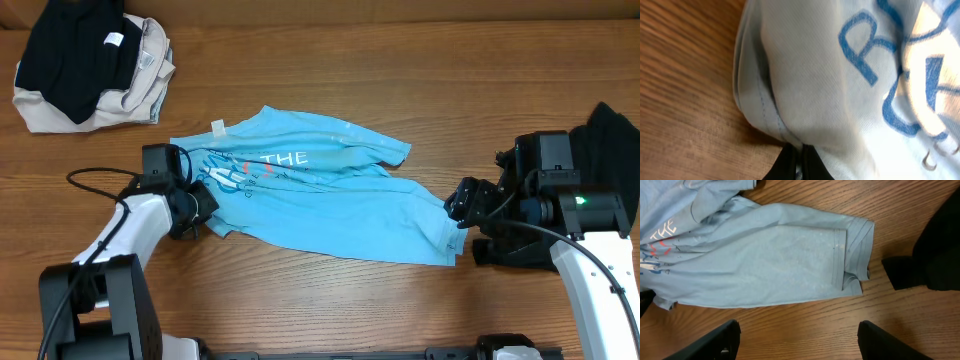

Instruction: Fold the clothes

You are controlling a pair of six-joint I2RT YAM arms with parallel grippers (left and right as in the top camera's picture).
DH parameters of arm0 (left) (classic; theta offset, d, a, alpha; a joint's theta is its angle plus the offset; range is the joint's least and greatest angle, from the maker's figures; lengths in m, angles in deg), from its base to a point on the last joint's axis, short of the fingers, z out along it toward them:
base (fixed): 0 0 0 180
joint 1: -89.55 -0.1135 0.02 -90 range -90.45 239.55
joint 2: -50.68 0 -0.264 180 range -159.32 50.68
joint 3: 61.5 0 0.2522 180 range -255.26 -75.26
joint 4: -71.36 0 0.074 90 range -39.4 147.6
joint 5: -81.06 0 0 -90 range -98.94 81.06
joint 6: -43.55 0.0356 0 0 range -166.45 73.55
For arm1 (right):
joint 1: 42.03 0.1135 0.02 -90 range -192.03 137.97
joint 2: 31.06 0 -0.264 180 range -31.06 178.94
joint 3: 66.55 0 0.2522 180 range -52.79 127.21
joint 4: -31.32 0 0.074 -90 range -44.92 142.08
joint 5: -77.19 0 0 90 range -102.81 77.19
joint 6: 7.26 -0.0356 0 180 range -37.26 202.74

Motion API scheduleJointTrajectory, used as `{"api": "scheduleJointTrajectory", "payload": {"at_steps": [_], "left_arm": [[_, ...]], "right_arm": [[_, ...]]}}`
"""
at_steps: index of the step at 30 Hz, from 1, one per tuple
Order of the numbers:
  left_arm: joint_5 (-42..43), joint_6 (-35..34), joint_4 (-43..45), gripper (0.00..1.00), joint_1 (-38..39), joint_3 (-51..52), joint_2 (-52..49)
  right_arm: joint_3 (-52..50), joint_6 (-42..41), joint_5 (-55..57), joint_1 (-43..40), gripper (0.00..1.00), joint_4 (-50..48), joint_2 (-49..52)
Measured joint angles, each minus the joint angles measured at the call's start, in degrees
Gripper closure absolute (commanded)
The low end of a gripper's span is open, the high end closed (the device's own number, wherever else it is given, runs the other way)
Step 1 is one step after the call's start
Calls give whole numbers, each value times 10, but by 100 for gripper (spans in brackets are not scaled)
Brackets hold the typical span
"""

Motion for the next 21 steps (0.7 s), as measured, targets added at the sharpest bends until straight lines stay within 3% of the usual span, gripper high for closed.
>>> {"api": "scheduleJointTrajectory", "payload": {"at_steps": [4, 7, 10, 14, 21], "left_arm": [[23, 31, -131, 96, 0, -81, -19], [34, 62, -244, 96, 0, -214, -26], [43, 84, -297, 96, 0, -341, -26], [49, 97, -288, 96, 0, -438, -23], [50, 104, -210, 96, 31, -450, -25]], "right_arm": [[0, 0, 0, 0, 24, 9, 0], [0, 0, 0, 0, 24, 19, 0], [-1, 0, 0, 0, 24, 24, 0], [-1, 0, 0, 0, 24, 21, 0], [-1, 0, 1, 0, 24, 4, 21]]}}
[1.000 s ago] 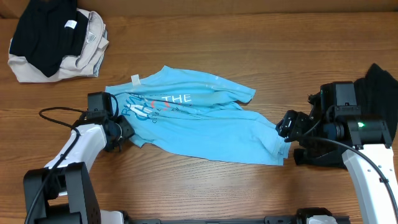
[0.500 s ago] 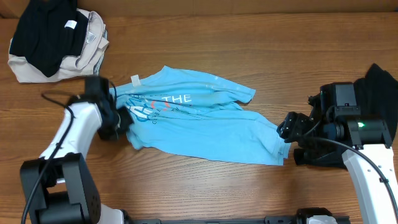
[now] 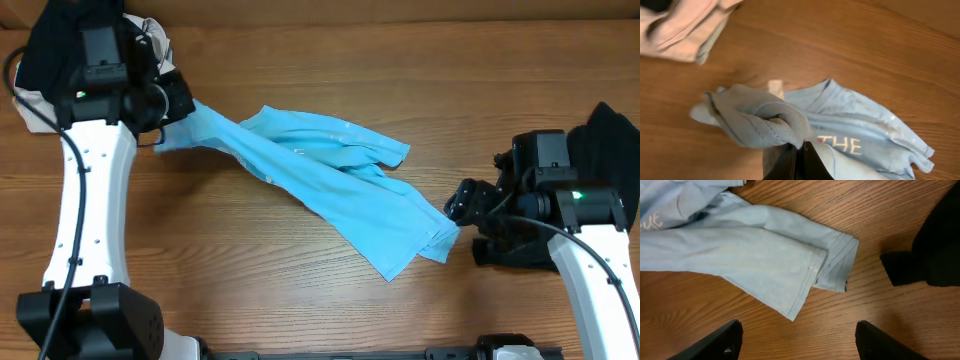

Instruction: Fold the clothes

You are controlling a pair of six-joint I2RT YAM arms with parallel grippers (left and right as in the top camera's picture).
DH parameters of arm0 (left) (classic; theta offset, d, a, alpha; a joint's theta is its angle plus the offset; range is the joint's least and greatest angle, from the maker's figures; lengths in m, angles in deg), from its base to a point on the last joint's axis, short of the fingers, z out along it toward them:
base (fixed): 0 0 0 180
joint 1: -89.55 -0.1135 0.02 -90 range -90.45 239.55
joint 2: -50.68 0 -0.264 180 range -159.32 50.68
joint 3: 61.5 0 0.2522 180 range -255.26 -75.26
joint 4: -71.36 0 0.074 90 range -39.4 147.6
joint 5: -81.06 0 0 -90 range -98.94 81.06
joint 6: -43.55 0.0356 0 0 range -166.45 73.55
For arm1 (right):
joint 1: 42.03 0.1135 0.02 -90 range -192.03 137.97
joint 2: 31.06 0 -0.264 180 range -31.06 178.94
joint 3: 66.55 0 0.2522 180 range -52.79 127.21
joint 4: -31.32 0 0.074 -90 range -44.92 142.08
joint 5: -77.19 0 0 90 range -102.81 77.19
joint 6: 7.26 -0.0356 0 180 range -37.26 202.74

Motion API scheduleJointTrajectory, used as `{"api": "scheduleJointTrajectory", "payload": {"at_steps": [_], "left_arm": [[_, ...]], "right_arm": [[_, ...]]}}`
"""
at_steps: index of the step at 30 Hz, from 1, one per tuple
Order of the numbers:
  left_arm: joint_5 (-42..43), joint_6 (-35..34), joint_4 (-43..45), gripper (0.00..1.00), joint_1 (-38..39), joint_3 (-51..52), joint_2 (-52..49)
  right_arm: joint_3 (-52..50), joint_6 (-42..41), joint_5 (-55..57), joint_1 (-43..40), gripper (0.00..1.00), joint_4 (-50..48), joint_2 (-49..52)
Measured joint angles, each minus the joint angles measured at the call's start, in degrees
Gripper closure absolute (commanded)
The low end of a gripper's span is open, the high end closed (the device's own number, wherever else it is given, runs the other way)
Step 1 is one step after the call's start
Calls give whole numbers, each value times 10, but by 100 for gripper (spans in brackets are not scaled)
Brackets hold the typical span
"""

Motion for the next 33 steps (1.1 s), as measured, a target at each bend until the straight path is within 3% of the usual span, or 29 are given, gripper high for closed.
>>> {"api": "scheduleJointTrajectory", "payload": {"at_steps": [10, 19, 24, 26, 33], "left_arm": [[0, 0, 15, 96, 45, 0, -8], [-7, 0, 16, 96, 45, 0, -9], [-9, 0, 15, 96, 45, 0, -9], [-9, 0, 12, 96, 45, 0, -9], [-24, 2, -10, 96, 45, 0, -9]], "right_arm": [[-44, 0, -15, 24, 27, -33, 45], [-193, -52, -56, 183, 29, -173, 57], [-207, -78, -50, 278, 29, -239, 96], [-207, -86, -38, 305, 39, -247, 121], [-206, -112, -3, 327, 34, -232, 198]]}}
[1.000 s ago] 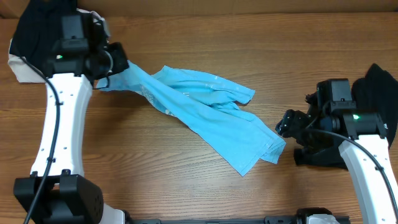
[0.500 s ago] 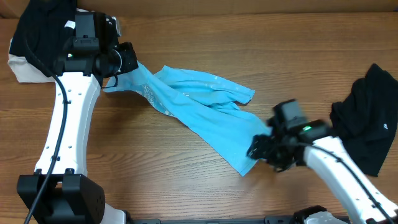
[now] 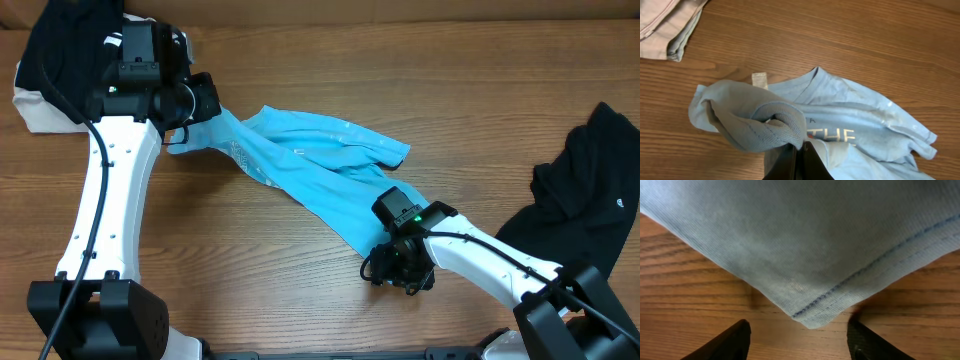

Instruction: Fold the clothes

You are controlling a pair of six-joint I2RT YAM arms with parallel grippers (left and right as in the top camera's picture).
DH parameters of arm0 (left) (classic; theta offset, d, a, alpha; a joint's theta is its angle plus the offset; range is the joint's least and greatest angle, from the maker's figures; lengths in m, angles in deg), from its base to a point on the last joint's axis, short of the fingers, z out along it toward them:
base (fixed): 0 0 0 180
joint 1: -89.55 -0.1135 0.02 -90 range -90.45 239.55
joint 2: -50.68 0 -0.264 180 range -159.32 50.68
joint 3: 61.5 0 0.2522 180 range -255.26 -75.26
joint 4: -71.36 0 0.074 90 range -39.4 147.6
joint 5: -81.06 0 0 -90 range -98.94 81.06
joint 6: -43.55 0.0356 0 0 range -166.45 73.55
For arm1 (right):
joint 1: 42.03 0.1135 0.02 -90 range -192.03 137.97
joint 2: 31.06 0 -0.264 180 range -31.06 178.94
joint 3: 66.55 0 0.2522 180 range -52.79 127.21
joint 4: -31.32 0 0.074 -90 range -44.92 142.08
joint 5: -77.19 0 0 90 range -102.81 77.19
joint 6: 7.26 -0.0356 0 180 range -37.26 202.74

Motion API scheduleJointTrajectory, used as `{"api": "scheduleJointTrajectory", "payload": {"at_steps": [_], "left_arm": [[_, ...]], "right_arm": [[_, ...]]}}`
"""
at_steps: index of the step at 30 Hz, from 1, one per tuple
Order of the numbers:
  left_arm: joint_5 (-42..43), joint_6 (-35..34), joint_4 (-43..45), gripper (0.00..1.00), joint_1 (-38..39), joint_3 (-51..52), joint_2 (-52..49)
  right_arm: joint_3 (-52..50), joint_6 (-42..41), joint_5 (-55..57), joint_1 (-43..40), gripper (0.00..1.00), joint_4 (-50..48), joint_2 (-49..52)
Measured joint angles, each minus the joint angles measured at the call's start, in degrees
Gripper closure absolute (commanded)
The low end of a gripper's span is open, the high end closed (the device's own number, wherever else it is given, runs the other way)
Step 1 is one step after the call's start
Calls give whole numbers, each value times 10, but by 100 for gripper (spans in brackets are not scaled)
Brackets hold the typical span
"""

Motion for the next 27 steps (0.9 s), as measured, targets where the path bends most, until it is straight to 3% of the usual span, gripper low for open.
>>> {"api": "scheduleJointTrajectory", "payload": {"at_steps": [14, 21, 27], "left_arm": [[-11, 0, -5, 95, 0, 0, 0], [-24, 0, -5, 95, 0, 0, 0], [-27, 0, -10, 95, 0, 0, 0]], "right_arm": [[0, -12, 14, -10, 42, -14, 0], [1, -16, 28, -70, 66, -32, 0], [1, -11, 44, -81, 79, -37, 0]]}}
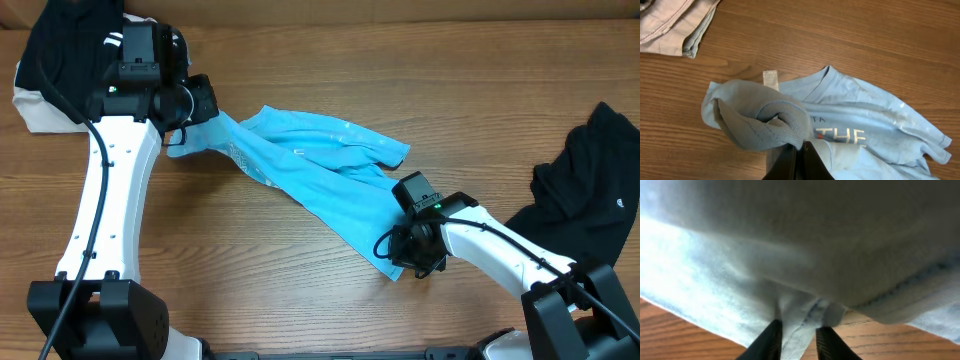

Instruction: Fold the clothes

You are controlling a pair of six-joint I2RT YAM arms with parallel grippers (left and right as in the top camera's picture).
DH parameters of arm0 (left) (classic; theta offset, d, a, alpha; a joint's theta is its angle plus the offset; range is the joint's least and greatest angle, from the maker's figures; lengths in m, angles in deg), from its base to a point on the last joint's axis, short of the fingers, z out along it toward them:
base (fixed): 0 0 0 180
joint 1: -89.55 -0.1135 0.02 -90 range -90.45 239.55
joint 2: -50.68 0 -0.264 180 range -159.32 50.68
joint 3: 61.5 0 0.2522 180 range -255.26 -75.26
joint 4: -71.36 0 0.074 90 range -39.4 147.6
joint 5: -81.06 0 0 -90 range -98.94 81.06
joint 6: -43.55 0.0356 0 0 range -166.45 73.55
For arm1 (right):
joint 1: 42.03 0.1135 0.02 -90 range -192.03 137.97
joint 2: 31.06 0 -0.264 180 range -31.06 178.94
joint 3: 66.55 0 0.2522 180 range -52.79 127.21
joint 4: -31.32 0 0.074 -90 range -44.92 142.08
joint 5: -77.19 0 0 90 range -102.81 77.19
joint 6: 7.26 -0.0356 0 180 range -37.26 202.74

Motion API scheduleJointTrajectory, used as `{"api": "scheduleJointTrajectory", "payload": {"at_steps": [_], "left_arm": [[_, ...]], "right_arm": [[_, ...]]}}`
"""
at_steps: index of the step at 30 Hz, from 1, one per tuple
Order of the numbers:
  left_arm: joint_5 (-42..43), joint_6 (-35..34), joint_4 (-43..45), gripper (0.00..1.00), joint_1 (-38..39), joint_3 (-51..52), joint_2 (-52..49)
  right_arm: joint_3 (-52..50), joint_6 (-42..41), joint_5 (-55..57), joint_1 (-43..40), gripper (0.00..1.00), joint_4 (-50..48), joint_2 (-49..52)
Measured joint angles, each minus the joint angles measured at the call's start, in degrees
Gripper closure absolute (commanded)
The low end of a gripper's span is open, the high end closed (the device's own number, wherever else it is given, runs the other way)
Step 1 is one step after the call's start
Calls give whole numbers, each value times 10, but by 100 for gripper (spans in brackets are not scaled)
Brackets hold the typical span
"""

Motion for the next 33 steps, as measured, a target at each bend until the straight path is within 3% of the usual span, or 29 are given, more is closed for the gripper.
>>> {"api": "scheduleJointTrajectory", "payload": {"at_steps": [6, 15, 20, 27, 33], "left_arm": [[-2, 0, -9, 94, 0, 0, 0], [-4, 2, -15, 96, 0, 0, 0], [-6, 13, -47, 96, 0, -10, 0], [-5, 16, -116, 94, 0, -79, 0], [-6, 30, -157, 95, 0, -80, 0]], "right_arm": [[0, 0, 2, 1, 96, 7, 0], [15, -5, 2, 0, 96, 55, 1], [137, 19, 26, -31, 96, 153, -3], [368, 109, 45, -151, 96, 252, -35], [393, 150, 49, -231, 96, 293, -45]]}}
